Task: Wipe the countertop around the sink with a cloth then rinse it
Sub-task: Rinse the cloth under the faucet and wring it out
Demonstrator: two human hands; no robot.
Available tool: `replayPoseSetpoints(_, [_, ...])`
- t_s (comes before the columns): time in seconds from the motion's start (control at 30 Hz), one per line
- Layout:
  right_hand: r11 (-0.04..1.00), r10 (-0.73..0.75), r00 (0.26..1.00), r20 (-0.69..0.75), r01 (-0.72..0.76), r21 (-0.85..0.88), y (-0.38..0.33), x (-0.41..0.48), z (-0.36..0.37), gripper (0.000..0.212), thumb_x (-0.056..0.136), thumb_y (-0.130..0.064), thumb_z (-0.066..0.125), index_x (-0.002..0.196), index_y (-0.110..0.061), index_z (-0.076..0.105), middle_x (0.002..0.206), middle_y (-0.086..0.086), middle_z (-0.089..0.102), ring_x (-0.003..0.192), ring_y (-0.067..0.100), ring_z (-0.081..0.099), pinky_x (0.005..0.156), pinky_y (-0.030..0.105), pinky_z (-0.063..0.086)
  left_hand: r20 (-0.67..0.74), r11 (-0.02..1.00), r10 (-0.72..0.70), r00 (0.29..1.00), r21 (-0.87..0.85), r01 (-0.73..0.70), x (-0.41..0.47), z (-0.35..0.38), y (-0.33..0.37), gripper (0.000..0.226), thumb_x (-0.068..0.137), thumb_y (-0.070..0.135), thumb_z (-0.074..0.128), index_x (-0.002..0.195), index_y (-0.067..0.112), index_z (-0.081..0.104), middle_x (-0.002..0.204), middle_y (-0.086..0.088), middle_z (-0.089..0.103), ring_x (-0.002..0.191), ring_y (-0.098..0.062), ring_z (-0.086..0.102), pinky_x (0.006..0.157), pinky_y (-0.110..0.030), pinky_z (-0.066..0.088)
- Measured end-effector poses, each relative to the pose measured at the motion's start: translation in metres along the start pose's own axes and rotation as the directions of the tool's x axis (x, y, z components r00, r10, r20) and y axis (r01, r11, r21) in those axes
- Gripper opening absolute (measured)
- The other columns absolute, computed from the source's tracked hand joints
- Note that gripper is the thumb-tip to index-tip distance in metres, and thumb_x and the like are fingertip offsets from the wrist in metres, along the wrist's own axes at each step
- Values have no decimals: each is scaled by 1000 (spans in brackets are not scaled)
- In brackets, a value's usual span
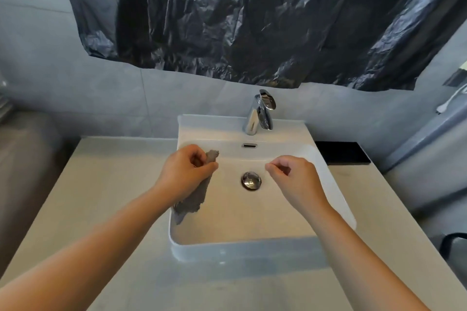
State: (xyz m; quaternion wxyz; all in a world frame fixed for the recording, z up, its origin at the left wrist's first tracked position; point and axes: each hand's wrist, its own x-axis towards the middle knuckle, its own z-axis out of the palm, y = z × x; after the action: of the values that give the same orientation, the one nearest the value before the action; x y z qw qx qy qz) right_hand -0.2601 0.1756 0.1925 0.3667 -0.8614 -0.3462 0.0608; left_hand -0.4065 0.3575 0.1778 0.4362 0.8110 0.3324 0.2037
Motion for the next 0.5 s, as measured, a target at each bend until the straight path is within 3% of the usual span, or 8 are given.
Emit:
replayPoseSetpoints(0.27, [993, 2, 997, -71, -10, -116, 23, 134, 6, 14, 90, -29, 59, 91, -20, 69, 84, -4, 66, 78, 14, 60, 64, 27, 48, -11, 997, -73, 997, -24, 73, 52, 21, -1, 22, 78, 30, 73, 76, 14, 58, 67, 3, 57, 61, -11, 50, 55, -23, 39])
replayPoseSetpoints(0.4, [967, -49, 999, -1, 47, -249, 38, 179, 7, 33, 89, -40, 60, 68, -16, 69, 65, 1, 63, 63, 20, 58, 56, 32, 45, -39, 993, -109, 993, 32, 110, 70, 42, 5, 21, 78, 30, 73, 78, 15, 59, 66, 3, 55, 61, -10, 49, 54, -21, 38])
replayPoseSetpoints(0.5, [967, -108, 994, 3, 105, -230, 47, 191, 1, 42, 88, -44, 60, 55, -18, 57, 49, -2, 48, 49, 15, 43, 45, 28, 29, -71, 986, -154, 985, 58, 158, 83, 58, 7, 21, 78, 31, 73, 78, 16, 59, 65, 5, 55, 61, -9, 49, 54, -22, 38])
